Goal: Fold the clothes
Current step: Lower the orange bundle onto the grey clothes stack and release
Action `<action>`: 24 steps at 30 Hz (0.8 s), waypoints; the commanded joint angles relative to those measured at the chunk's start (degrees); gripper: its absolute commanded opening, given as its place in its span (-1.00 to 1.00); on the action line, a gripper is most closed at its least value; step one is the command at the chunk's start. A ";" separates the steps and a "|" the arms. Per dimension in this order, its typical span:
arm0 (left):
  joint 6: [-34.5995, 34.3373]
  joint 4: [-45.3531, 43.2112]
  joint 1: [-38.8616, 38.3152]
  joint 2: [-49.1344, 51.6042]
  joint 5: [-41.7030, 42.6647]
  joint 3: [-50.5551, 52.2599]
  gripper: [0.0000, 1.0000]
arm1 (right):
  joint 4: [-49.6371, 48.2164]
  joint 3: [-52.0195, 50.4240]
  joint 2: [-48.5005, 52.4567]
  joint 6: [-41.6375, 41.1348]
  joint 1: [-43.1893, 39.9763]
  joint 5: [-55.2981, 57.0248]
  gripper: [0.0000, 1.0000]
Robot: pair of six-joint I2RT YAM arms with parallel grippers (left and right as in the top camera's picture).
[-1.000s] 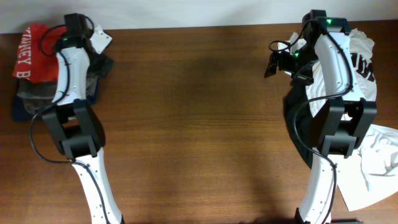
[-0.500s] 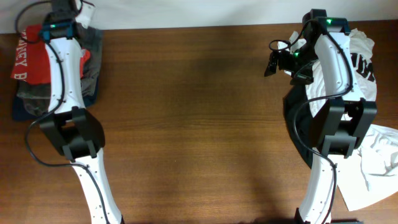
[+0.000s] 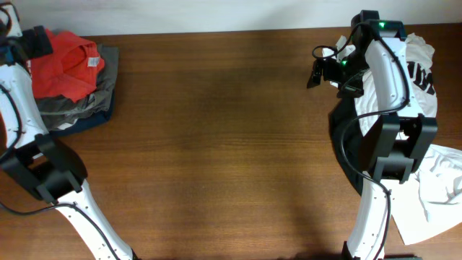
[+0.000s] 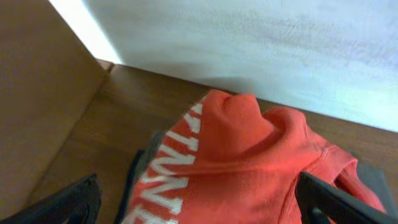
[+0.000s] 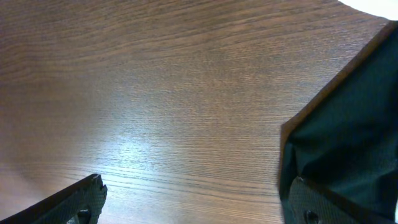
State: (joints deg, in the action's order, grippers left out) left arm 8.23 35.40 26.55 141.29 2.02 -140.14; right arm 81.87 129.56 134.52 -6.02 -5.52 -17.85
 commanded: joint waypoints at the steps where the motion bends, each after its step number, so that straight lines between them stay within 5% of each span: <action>1: -0.17 -5.90 -1.25 -1.49 3.13 7.58 0.98 | 0.00 1.22 -3.02 0.02 0.33 0.50 0.97; 12: 0.44 -33.55 -1.03 -1.49 0.98 35.04 0.99 | 0.00 1.22 -2.99 0.04 0.33 0.50 0.97; 24: 1.75 -42.51 0.07 -1.88 -0.72 43.71 0.99 | -0.02 1.22 -2.99 0.04 0.31 0.52 0.97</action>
State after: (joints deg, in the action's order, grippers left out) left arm 8.32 -9.10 25.74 137.40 2.79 -99.44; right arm 81.87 129.56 134.52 -6.00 -5.52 -17.87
